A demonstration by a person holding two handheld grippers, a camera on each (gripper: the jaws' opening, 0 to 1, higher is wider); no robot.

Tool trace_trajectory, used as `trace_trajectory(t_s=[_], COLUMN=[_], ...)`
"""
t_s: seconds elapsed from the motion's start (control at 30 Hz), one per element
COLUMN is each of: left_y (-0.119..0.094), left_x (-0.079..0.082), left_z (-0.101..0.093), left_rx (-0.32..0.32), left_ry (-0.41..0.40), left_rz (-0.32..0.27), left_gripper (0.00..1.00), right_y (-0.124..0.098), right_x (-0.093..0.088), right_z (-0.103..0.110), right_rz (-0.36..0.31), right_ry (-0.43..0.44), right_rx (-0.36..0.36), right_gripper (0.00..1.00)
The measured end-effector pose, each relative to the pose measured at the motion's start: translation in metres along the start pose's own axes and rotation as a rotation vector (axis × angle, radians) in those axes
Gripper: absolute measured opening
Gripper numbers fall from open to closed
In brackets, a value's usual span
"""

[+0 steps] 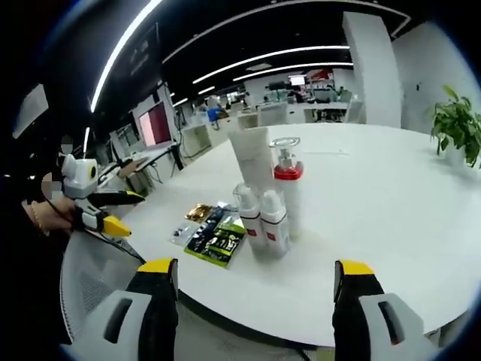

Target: Arrange the skincare products in the storage area until every visible bottle or jar stands upright without overlapping.

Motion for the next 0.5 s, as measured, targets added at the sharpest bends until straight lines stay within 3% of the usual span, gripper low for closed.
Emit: trace_trajectory(t_s=[0.17,0.5], left_y=[-0.0023,-0.0031], left_x=[0.0025,0.0053], left_z=[-0.0078,-0.0111], left_rx=[-0.065,-0.095], left_ry=[0.004,-0.025], left_rz=[-0.029,-0.061], left_gripper=[0.94,0.93], right_y=[-0.0023,-0.0013], right_x=[0.0005,-0.0033], right_z=[-0.0035,-0.0026], right_rz=[-0.006,0.035], right_ry=[-0.005,-0.016], right_rx=[-0.049,-0.063], right_gripper=[0.91,0.91])
Point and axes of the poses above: the point that each gripper's makers call its tool centre point, and the gripper's own axes: y roughly forward along the fingers, z roughly to its left, x roughly out of its top, the point moved 5 cm from there along -y, roughly backward along the fingers, and after that the axes turned 9 degrees about z, right-handed, at the moved point
